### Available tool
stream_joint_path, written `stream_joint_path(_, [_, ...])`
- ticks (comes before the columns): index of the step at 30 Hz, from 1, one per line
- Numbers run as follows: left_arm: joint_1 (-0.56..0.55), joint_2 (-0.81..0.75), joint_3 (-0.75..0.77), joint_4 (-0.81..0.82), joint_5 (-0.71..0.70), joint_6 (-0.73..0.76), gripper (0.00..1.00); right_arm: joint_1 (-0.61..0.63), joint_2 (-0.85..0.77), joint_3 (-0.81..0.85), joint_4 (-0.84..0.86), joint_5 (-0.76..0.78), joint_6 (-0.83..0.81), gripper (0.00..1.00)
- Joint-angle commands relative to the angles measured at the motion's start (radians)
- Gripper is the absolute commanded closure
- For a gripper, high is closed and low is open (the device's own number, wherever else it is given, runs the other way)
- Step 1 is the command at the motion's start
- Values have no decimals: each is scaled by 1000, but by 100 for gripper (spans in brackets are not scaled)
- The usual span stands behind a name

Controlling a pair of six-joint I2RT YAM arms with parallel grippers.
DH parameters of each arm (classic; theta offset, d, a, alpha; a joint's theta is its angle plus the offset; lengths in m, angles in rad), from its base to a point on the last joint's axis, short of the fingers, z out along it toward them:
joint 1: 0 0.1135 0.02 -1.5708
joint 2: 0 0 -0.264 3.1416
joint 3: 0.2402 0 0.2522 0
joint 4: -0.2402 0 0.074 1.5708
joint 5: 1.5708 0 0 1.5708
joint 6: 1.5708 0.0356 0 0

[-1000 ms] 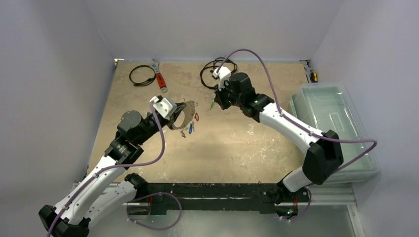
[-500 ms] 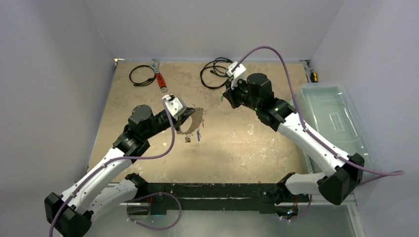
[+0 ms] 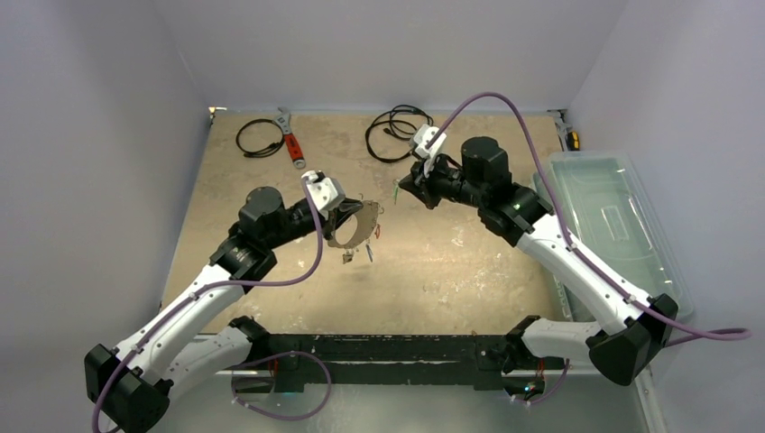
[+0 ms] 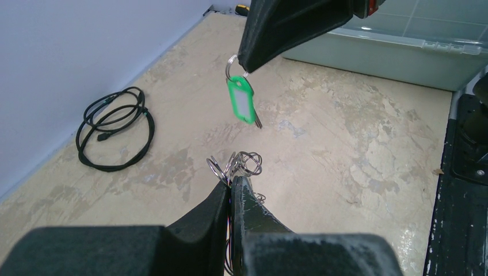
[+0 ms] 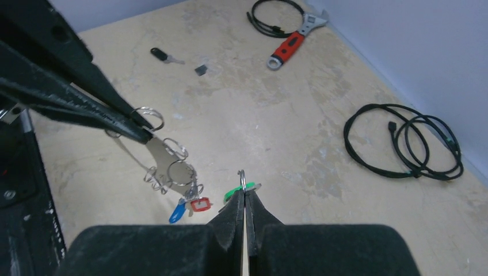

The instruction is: Put the keys on the keyring

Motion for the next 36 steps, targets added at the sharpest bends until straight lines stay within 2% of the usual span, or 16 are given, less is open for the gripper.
stream_joint_path(1, [-2, 4, 56, 53, 57, -18, 100, 0, -10, 63, -69, -163, -69, 100])
stream_joint_path(10, [-2, 25, 64, 48, 92, -19, 100, 5, 7, 94, -109, -305, -83, 100])
stream_joint_path(36, [-2, 58, 69, 50, 126, -27, 100, 78, 128, 178, -128, -296, -103, 100])
